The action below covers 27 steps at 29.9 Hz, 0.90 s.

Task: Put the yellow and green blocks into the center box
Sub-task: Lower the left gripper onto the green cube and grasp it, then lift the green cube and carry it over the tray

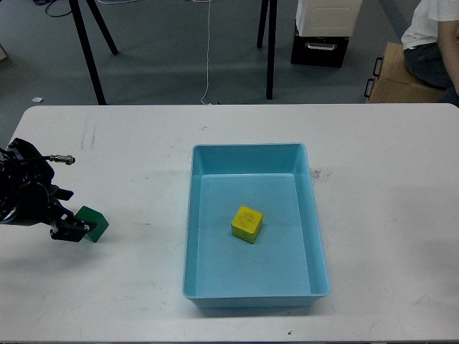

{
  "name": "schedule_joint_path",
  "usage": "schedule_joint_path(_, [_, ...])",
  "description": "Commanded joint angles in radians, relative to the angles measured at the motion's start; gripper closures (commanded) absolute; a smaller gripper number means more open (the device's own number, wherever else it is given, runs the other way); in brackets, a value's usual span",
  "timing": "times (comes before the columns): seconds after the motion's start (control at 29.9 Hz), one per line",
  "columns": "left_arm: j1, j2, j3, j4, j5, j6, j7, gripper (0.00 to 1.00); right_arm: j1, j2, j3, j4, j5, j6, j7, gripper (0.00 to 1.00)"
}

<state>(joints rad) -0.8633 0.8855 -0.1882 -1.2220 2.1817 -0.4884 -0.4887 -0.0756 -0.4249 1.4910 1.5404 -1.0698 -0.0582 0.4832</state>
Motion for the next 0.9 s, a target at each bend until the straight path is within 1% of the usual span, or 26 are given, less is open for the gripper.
schedule_joint_path(0.0, [0.0, -0.025, 0.001, 0.016, 0.0, 0.0, 0.0, 0.0, -0.004, 0.0, 0.0, -0.002, -0.001, 0.0, 0.0, 0.03])
schedule_joint_path(0.07, [0.001, -0.036, 0.001, 0.027, 0.0, 0.0, 0.0, 0.0, -0.004, 0.0, 0.0, -0.005, -0.001, -0.002, 0.0, 0.03])
schedule_joint_path(0.13, [0.001, -0.049, 0.003, 0.039, 0.0, 0.0, 0.0, 0.03, -0.004, 0.002, 0.0, -0.008, 0.001, -0.002, 0.0, 0.03])
schedule_joint_path(0.23, [0.001, -0.062, 0.012, 0.055, 0.0, 0.0, 0.0, 0.08, -0.004, 0.002, 0.0, -0.009, 0.001, -0.002, 0.0, 0.03])
schedule_joint_path(0.3, [0.001, -0.065, 0.026, 0.058, 0.0, 0.0, 0.0, 0.14, -0.004, 0.002, 0.002, -0.008, 0.001, -0.002, 0.0, 0.03])
schedule_joint_path(0.33, [0.001, -0.065, 0.033, 0.058, 0.0, 0.0, 0.0, 0.14, -0.003, 0.002, 0.002, -0.009, -0.001, -0.002, 0.0, 0.03])
schedule_joint_path(0.37, [0.001, -0.065, 0.038, 0.058, 0.0, 0.0, 0.0, 0.17, -0.004, 0.002, 0.0, -0.009, -0.001, -0.002, 0.0, 0.03])
schedule_joint_path(0.4, [0.001, -0.065, 0.039, 0.058, 0.0, 0.0, 0.0, 0.22, -0.004, 0.002, 0.0, -0.011, -0.001, -0.002, 0.001, 0.02])
schedule_joint_path(0.43, [0.003, -0.065, 0.039, 0.056, 0.0, 0.0, 0.0, 0.24, -0.004, 0.002, 0.0, -0.016, -0.001, -0.002, 0.0, 0.02])
schedule_joint_path(0.5, [0.003, -0.066, 0.039, 0.058, 0.0, 0.0, 0.0, 0.24, -0.004, 0.002, 0.0, -0.022, 0.001, -0.002, 0.0, 0.02])
schedule_joint_path(0.63, [0.004, -0.077, 0.039, 0.058, 0.0, 0.0, 0.0, 0.32, -0.003, 0.003, 0.0, -0.022, 0.001, -0.002, 0.001, 0.02])
schedule_joint_path(0.8, [0.006, -0.089, 0.041, 0.062, 0.0, 0.0, 0.0, 0.46, -0.004, 0.003, 0.0, -0.022, 0.001, -0.002, 0.0, 0.02])
schedule_joint_path(0.87, [0.01, -0.094, 0.041, 0.068, 0.0, 0.033, 0.0, 0.58, -0.004, 0.003, 0.0, -0.022, 0.001, -0.002, 0.0, 0.02])
